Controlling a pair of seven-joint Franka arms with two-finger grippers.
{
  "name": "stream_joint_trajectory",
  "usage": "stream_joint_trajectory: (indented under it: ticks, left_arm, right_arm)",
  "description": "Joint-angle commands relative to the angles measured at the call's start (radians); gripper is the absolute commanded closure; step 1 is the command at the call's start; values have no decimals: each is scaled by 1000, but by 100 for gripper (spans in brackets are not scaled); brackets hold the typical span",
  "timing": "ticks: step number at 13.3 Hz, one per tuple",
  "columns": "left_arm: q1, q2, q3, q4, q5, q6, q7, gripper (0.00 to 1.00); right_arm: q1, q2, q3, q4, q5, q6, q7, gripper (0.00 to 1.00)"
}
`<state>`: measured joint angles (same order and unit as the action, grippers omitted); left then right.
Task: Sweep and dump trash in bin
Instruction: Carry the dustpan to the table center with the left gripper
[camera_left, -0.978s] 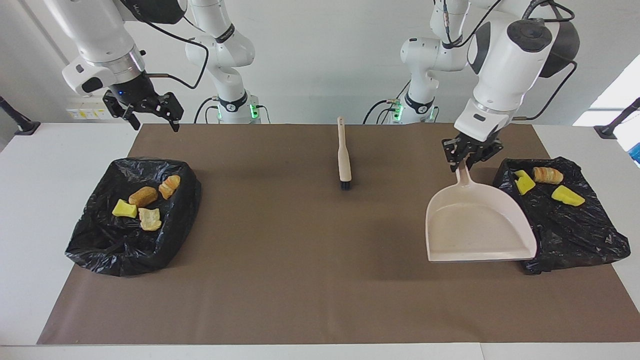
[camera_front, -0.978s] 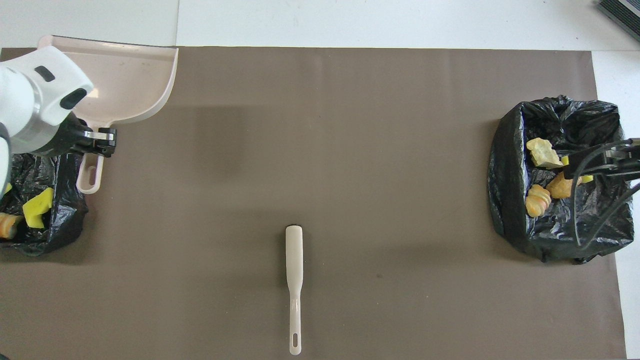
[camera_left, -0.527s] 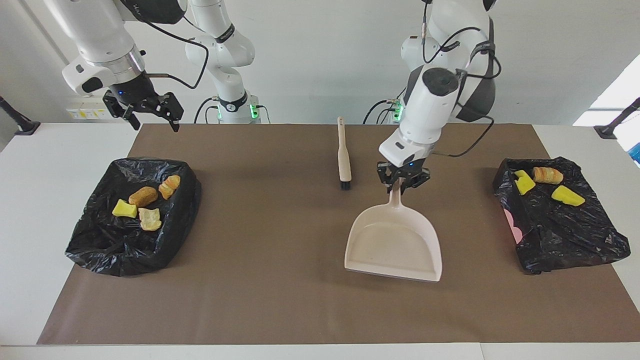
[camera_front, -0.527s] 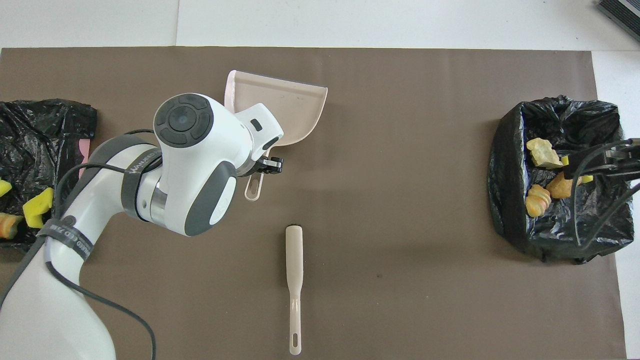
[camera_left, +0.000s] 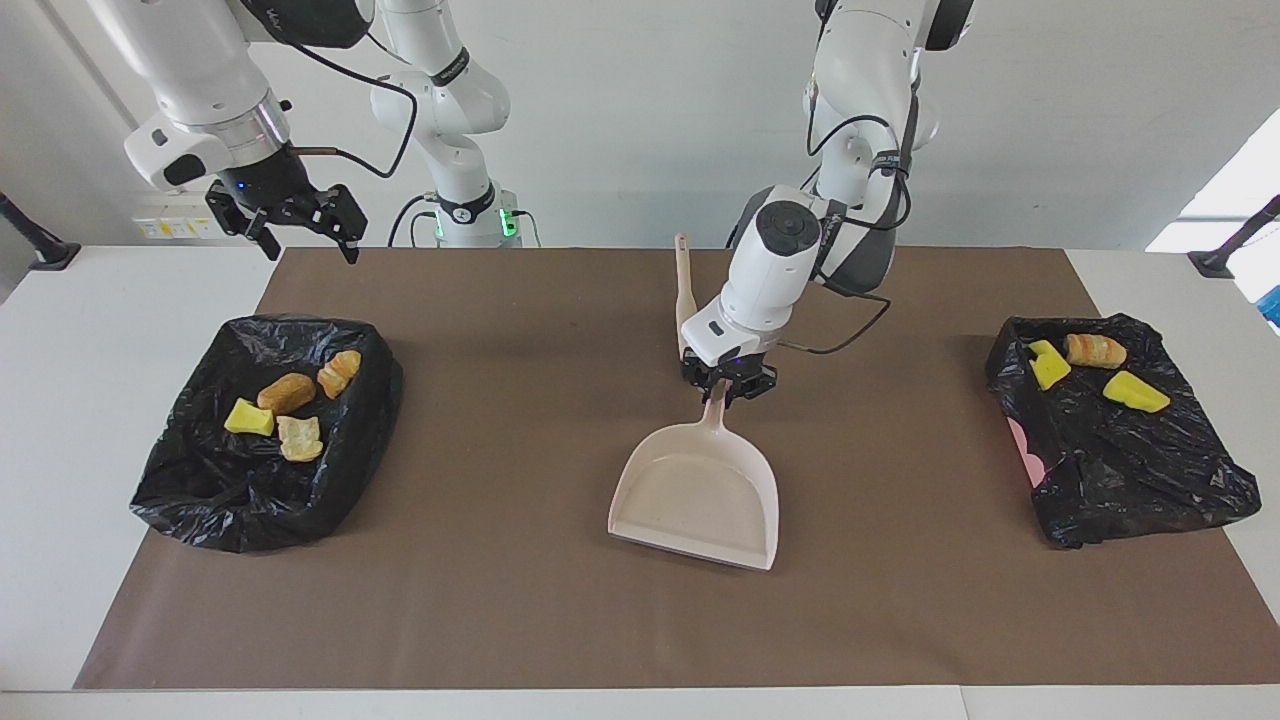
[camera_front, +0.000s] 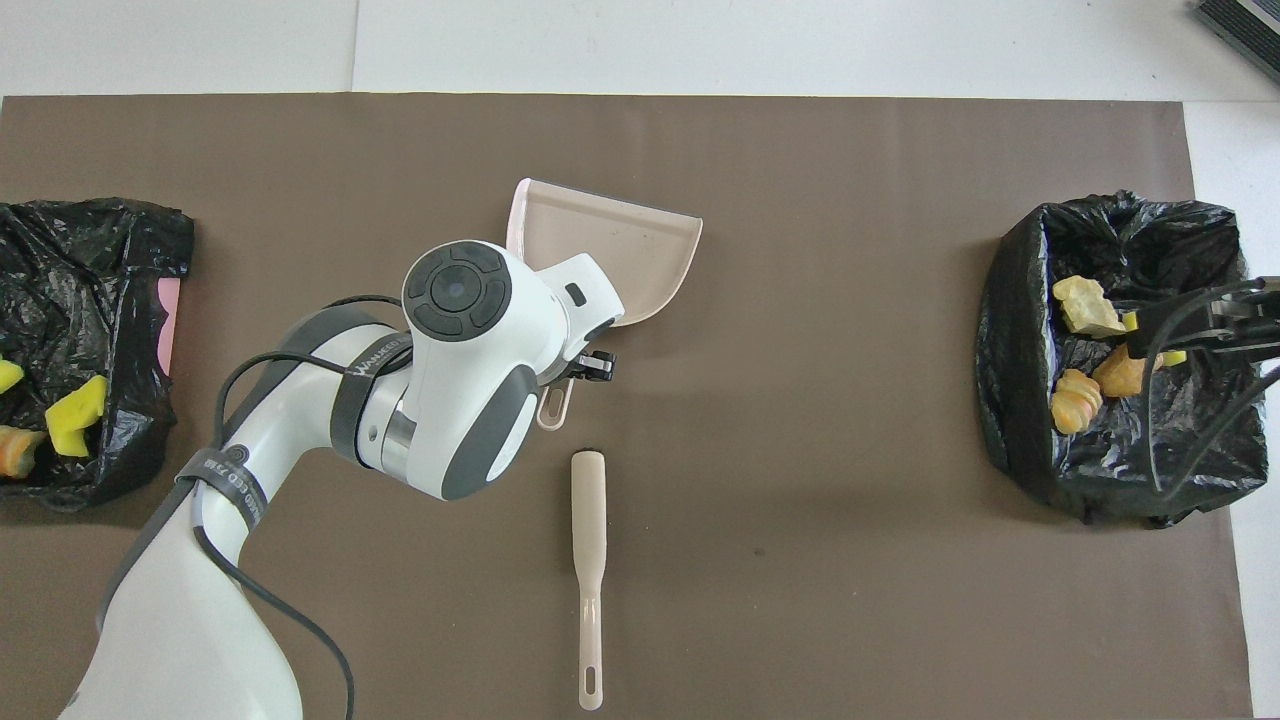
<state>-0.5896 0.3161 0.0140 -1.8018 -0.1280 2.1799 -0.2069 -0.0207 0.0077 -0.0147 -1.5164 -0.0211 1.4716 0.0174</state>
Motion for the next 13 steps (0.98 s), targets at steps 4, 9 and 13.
stream_joint_trajectory:
  ticks: [4,9,13]
  left_arm:
    - [-18,-32,20,-65,-45,57,-28,100]
    - [-27,-31,20,-85,-45,69,-40,100]
    - [-39,-32,20,-99,-45,92,-43,91]
  right_arm:
    - [-10,-23,5,-25,17,4,4,0]
    - [-10,-23,5,-25,17,4,4,0]
    - [-10,-23,5,-25,17,4,4,0]
